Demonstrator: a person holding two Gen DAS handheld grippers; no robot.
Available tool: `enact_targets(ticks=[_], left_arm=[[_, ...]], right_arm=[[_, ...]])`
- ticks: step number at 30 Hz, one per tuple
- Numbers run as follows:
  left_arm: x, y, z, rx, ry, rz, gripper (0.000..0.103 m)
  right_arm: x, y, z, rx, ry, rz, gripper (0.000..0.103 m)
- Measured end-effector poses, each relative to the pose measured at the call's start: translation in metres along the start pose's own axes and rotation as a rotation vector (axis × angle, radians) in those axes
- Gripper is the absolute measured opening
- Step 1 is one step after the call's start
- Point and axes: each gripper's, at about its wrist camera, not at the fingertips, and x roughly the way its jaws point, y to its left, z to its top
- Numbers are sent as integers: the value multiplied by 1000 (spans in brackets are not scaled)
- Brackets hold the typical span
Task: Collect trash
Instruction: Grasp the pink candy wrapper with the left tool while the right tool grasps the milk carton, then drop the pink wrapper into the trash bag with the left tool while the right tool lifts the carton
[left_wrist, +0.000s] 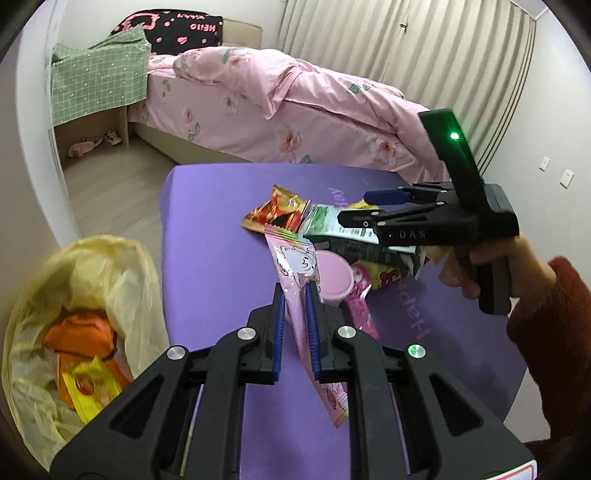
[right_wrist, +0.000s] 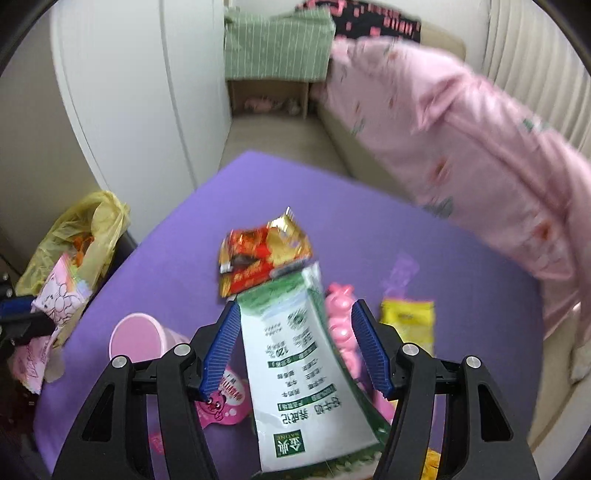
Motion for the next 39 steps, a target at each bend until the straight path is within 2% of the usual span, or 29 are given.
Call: enact_targets(ticks=[2, 7, 13, 25, 29, 33, 39], left_arm=[[1, 3, -4, -14, 3, -2, 11], [0, 8, -10, -49, 0, -9, 11], [-16, 13, -13, -47, -29, 2, 11], [-67, 8, -19, -28, -122, 38, 11], [-84, 5, -23, -17, -157, 33, 11], [-93, 10, -24, -18, -177, 35, 11], [-118, 44, -27, -67, -211, 120, 11]], right_arm=[[4, 1, -7, -3, 37, 28, 59], [5, 13, -31, -48, 86, 8, 54], [-30, 10, -51, 46, -35, -13, 53], [-133, 39, -52, 96, -327, -30, 53], [-155, 55, -63, 117, -386, -56, 53], [-160, 69, -75, 165, -419, -34, 53], [-166, 100, -84, 155, -458, -3, 53]])
